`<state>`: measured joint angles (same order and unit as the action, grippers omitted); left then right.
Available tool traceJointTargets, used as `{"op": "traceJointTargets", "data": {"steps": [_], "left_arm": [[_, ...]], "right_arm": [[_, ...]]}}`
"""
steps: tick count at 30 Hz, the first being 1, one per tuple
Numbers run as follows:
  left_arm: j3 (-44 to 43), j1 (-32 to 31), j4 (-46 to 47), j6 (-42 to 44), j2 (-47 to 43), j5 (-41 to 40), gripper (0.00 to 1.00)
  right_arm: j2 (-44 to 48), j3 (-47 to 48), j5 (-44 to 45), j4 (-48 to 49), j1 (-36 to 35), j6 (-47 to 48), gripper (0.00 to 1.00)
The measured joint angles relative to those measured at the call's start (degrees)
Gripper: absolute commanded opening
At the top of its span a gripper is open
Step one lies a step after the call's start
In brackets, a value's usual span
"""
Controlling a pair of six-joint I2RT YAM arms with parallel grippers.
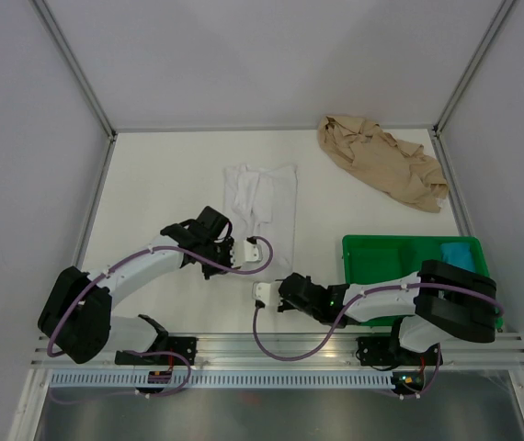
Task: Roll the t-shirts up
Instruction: Roll the tshirt
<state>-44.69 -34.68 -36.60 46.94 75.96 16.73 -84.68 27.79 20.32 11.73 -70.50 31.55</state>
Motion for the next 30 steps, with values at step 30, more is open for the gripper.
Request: {"op": "traceJointTargets", "data": {"steps": [30], "left_arm": [[-7.4,9.6,-29.5,13.2,6.6,19.2,0.02]], "right_arm": [[17.6,6.9,-44.1,-22.0,17.6,-15.8,0.00]]}}
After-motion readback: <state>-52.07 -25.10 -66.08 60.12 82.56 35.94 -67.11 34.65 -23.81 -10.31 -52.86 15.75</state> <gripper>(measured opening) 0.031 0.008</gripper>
